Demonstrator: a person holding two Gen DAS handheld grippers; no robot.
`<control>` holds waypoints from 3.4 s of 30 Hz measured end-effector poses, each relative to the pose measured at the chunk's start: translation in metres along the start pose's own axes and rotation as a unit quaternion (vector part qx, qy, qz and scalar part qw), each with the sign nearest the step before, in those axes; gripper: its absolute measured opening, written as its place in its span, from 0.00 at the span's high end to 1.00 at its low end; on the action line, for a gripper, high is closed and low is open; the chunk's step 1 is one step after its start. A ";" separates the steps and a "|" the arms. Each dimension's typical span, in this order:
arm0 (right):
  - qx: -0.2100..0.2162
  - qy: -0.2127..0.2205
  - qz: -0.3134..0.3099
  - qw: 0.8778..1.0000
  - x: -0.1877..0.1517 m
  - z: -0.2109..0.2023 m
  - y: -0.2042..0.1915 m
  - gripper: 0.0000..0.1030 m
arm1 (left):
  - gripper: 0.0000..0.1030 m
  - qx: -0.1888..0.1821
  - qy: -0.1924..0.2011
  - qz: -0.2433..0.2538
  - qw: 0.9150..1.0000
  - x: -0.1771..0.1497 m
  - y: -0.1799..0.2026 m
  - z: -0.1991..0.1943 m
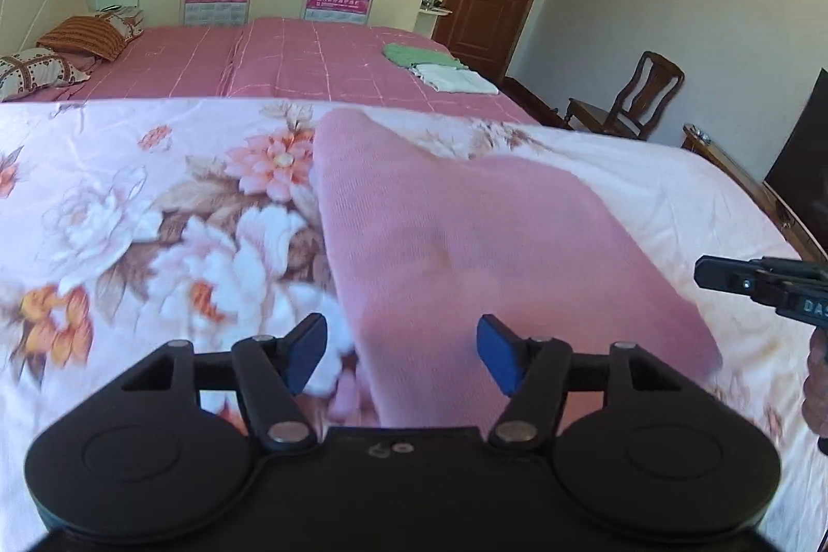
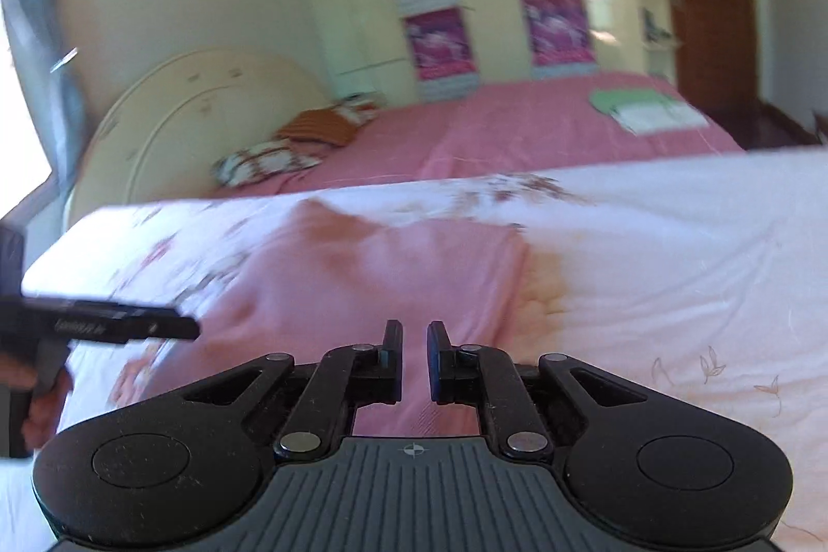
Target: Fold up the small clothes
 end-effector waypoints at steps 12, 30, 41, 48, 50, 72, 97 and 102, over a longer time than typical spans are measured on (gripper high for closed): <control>-0.103 -0.103 -0.041 0.989 -0.063 0.026 0.025 1.00 | 0.25 0.028 -0.019 -0.006 0.999 -0.043 -0.008 0.000; -0.085 -0.059 -0.037 0.994 0.046 0.132 0.003 1.00 | 0.35 0.013 -0.020 0.071 0.997 0.069 0.015 0.116; -0.096 -0.071 -0.016 0.993 0.026 0.130 0.032 1.00 | 0.24 0.050 -0.025 0.088 0.995 0.059 0.022 0.104; -0.101 -0.057 -0.020 0.993 0.030 0.110 0.021 1.00 | 0.24 0.058 -0.027 0.090 0.994 0.058 0.023 0.099; -0.096 -0.020 -0.026 0.995 0.034 0.096 0.016 1.00 | 0.24 0.060 -0.026 0.092 0.994 0.058 0.024 0.100; -0.052 -0.079 -0.114 0.989 -0.041 0.062 -0.006 1.00 | 0.18 0.046 -0.018 0.009 0.999 -0.029 0.034 0.034; 0.100 -0.154 0.236 0.954 0.012 0.077 0.086 0.26 | 0.19 -0.065 -0.049 -0.150 0.985 0.019 -0.034 0.070; 0.123 -0.181 0.198 0.955 0.015 0.096 0.066 0.28 | 0.21 -0.061 -0.057 -0.127 0.988 0.030 -0.027 0.088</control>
Point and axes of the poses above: each gripper's, at about its wrist camera, not at the fingertips, and z roughly the way its jaws point, y to its right, x to its top, the point moved 4 cm from there along z, roughly the way its jaws point, and after that the axes turned 8 degrees about z, right-handed, at the moved point
